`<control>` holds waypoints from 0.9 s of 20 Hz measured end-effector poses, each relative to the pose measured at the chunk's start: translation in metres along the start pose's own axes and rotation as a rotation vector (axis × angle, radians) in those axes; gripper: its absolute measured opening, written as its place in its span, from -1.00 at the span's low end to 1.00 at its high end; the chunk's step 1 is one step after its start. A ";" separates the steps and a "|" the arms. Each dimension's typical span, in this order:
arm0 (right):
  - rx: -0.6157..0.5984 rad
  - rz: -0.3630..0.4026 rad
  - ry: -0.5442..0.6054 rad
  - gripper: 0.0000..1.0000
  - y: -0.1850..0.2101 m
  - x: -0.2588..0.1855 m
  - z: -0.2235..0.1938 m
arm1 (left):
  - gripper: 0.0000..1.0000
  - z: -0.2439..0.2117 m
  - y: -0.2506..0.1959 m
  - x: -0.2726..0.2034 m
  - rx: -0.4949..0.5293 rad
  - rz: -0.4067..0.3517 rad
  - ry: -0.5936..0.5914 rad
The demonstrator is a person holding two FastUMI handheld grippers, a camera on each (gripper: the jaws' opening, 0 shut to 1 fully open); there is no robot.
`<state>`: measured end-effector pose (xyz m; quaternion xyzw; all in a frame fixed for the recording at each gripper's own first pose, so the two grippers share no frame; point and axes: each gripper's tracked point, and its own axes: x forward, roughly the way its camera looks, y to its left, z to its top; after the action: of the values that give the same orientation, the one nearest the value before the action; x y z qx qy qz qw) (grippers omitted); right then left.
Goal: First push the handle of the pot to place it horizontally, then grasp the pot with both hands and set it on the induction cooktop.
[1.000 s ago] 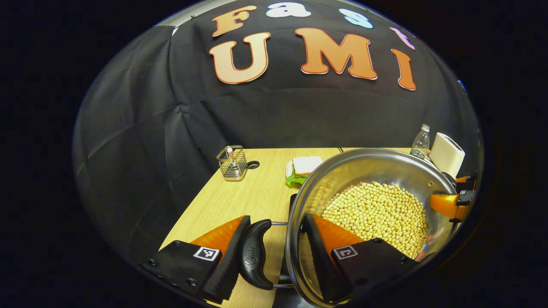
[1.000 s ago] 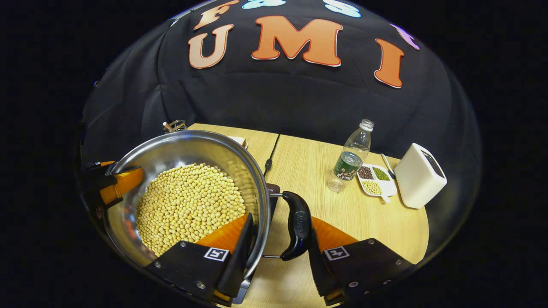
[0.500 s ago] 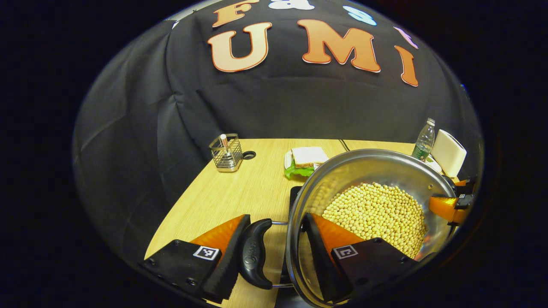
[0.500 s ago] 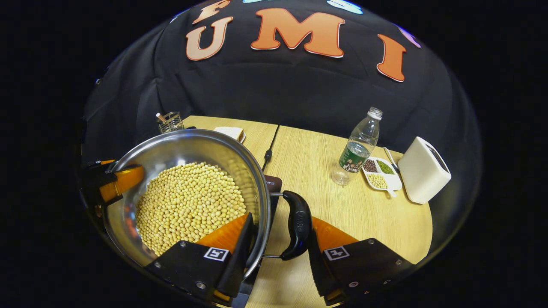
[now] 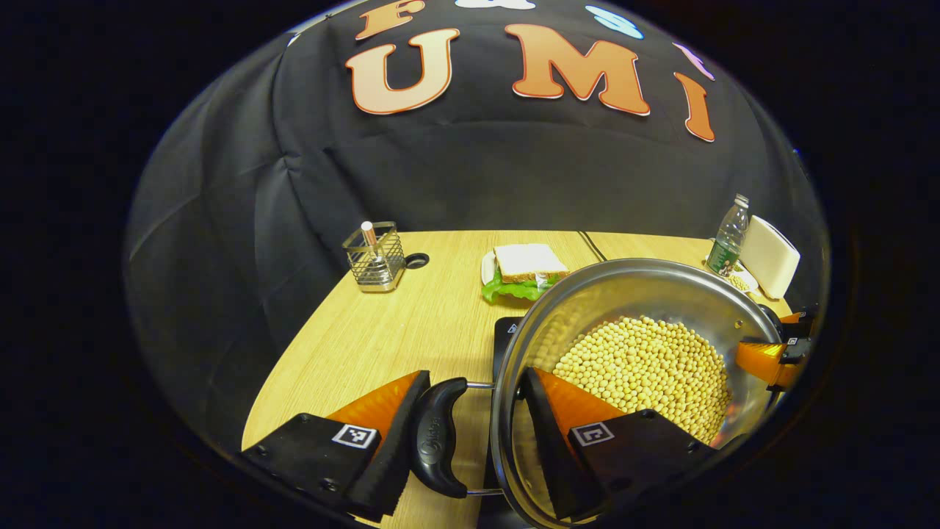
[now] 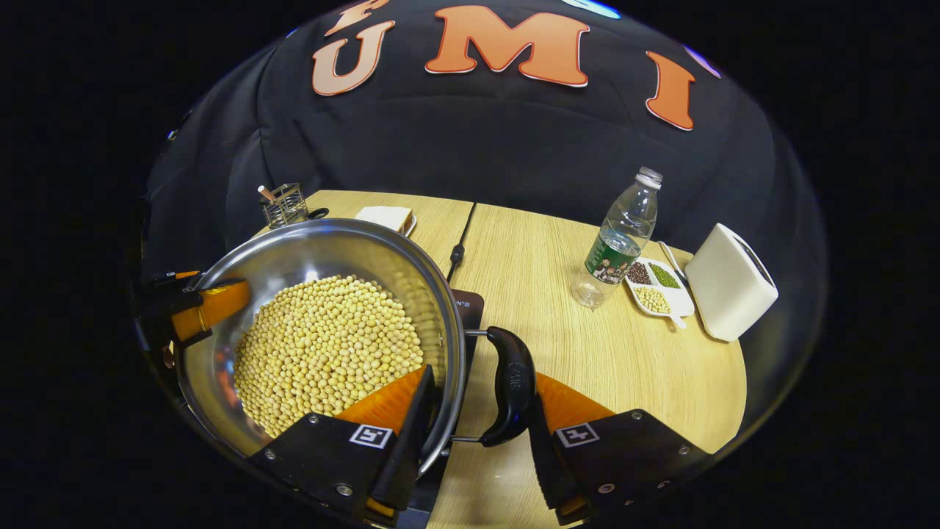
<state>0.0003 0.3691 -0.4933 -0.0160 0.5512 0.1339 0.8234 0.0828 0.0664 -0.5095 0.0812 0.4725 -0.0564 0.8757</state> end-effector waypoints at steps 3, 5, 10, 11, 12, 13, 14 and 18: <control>0.000 -0.011 0.002 0.33 -0.002 0.003 -0.001 | 0.56 -0.001 -0.002 0.009 -0.002 -0.018 0.001; 0.012 -0.013 0.009 0.33 -0.001 0.002 -0.002 | 0.63 -0.003 -0.003 0.011 0.011 -0.030 0.001; -0.001 0.007 0.005 0.45 0.006 0.002 -0.001 | 0.72 0.004 -0.003 0.007 0.024 0.005 -0.007; -0.007 0.021 0.010 0.52 0.008 0.001 -0.003 | 0.78 0.005 -0.003 0.005 0.021 0.013 -0.011; -0.013 0.030 0.012 0.56 0.009 -0.002 -0.003 | 0.79 0.005 -0.001 0.006 0.018 0.018 -0.013; -0.026 0.034 0.002 0.63 0.009 -0.003 -0.002 | 0.81 0.010 -0.001 0.003 0.018 0.025 -0.026; -0.043 0.035 -0.006 0.67 0.010 -0.007 -0.001 | 0.82 0.017 0.000 -0.001 0.021 0.035 -0.045; -0.087 0.033 -0.044 0.86 0.007 -0.022 0.004 | 0.81 0.057 0.006 -0.036 0.036 0.102 -0.160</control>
<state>-0.0058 0.3723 -0.4713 -0.0397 0.5269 0.1719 0.8314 0.1107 0.0617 -0.4475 0.1161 0.3954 -0.0262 0.9108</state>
